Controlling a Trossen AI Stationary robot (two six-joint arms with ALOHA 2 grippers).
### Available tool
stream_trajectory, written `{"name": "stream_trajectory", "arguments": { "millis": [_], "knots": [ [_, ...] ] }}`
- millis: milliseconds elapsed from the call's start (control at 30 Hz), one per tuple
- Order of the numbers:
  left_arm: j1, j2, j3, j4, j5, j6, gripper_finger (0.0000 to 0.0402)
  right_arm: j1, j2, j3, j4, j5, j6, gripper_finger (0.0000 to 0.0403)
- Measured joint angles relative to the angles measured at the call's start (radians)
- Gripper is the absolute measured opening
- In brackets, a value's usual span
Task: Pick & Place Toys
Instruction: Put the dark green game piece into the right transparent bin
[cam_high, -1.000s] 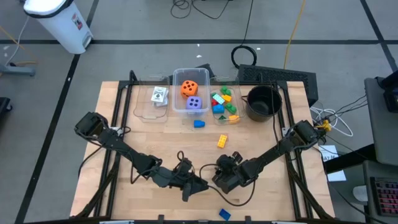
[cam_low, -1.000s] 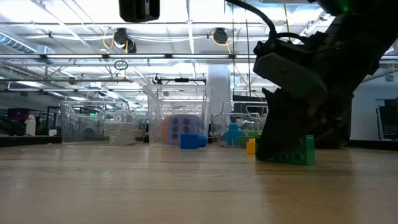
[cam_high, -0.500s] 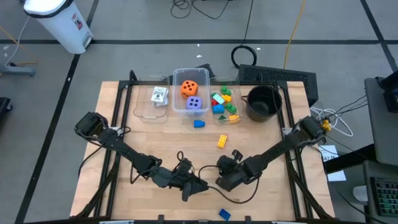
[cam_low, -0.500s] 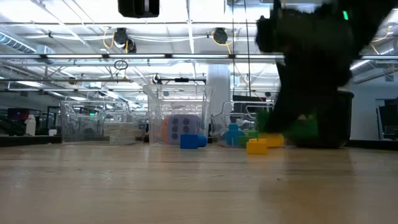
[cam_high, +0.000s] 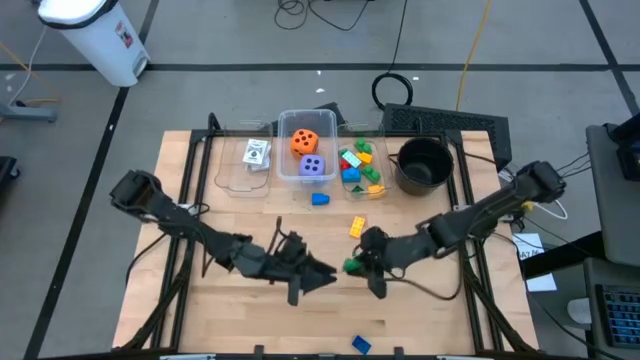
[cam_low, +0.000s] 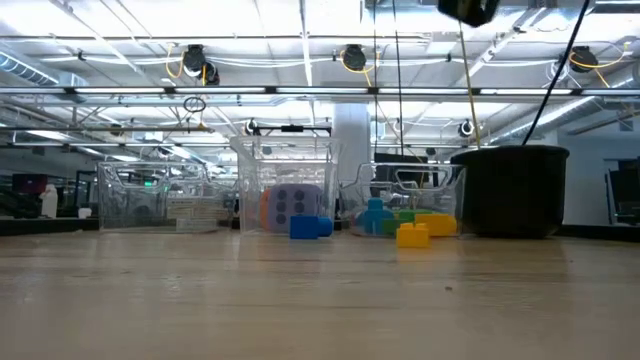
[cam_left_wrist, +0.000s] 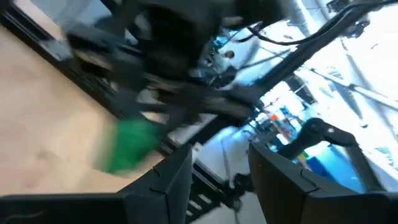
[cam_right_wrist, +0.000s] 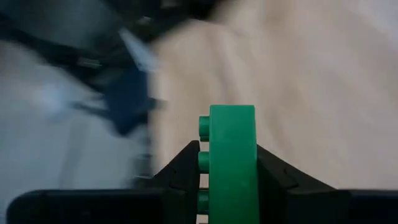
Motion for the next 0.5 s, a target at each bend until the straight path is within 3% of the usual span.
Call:
{"name": "stream_trajectory", "arguments": {
  "millis": [133, 200, 500],
  "knots": [
    [0.035, -0.004, 0.000, -0.009, 0.000, 0.034, 0.0161, -0.032, -0.018, 0.000, 0.173, -0.184, -0.017, 0.0085],
    [0.050, -0.004, 0.000, -0.011, 0.000, 0.046, 0.0161, -0.044, -0.018, 0.000, 0.217, -0.225, -0.014, 0.0085],
    [0.081, -0.004, 0.101, -0.169, 0.062, 0.097, 0.0161, -0.062, -0.018, 0.000, 0.227, -0.235, -0.015, 0.0085]
  ]
}}
